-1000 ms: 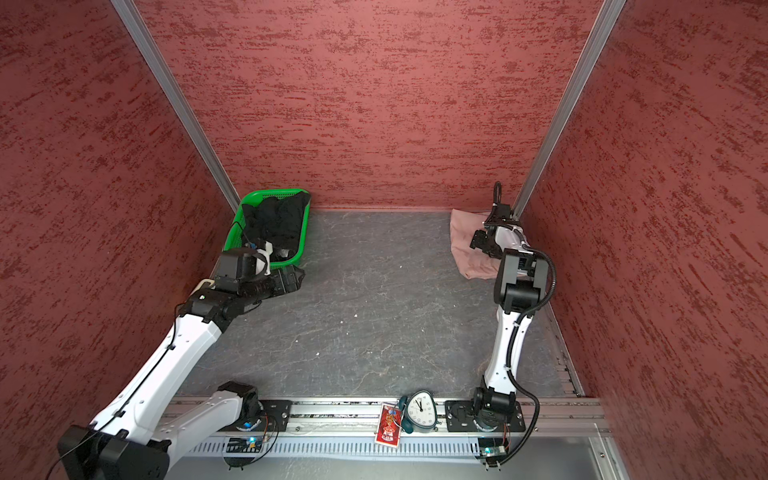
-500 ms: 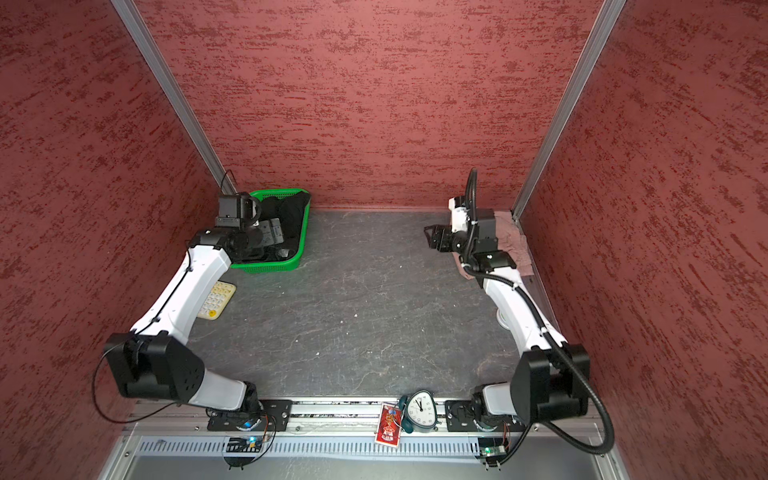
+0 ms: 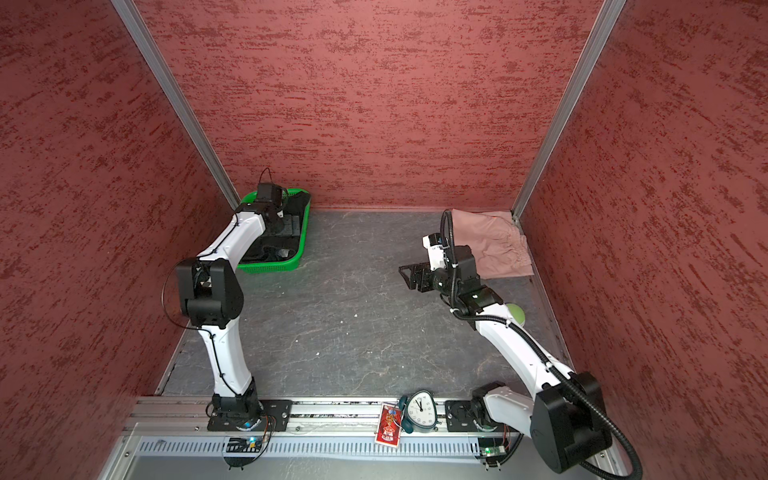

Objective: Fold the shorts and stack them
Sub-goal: 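Reach the left gripper into the green basket and grasp the black garment, then lift the black garment out of the basket with the left gripper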

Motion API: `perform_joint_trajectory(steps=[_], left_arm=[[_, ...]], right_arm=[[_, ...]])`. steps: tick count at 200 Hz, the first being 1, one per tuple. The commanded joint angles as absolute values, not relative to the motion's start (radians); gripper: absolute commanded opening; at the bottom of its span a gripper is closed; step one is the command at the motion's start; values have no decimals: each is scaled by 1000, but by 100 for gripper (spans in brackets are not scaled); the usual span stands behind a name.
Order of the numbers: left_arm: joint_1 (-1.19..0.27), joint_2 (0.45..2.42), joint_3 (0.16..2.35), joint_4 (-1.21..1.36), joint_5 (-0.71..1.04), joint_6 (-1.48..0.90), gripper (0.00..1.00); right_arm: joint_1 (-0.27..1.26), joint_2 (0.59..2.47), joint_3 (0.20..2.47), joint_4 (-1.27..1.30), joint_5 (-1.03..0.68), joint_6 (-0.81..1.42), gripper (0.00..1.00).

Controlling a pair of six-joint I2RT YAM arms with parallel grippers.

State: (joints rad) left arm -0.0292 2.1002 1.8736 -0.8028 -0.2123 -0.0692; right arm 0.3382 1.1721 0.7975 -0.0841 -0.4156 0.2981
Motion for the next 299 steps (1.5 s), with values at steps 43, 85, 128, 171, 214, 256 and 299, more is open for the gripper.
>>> perform_joint_trajectory(steps=[43, 85, 128, 171, 214, 256, 299], left_arm=[[-1, 2243, 1933, -850, -187, -89, 99], [30, 2269, 1896, -829, -132, -90, 85], [76, 2239, 1882, -810, -88, -74, 0], [128, 2073, 1826, -726, -74, -71, 0], [141, 1905, 1809, -601, 9, -68, 0], [132, 1787, 1912, -576, 90, -42, 0], [137, 1744, 2160, -616, 259, -45, 0]], right_arm=[[348, 1217, 811, 9, -411, 334, 81], [347, 1216, 807, 28, -413, 346, 82], [347, 1247, 809, 52, -409, 365, 83], [351, 1296, 806, 90, -460, 374, 83], [368, 1347, 832, 83, -453, 362, 83], [377, 1385, 828, 149, -486, 386, 83], [383, 1423, 848, 177, -490, 389, 83]])
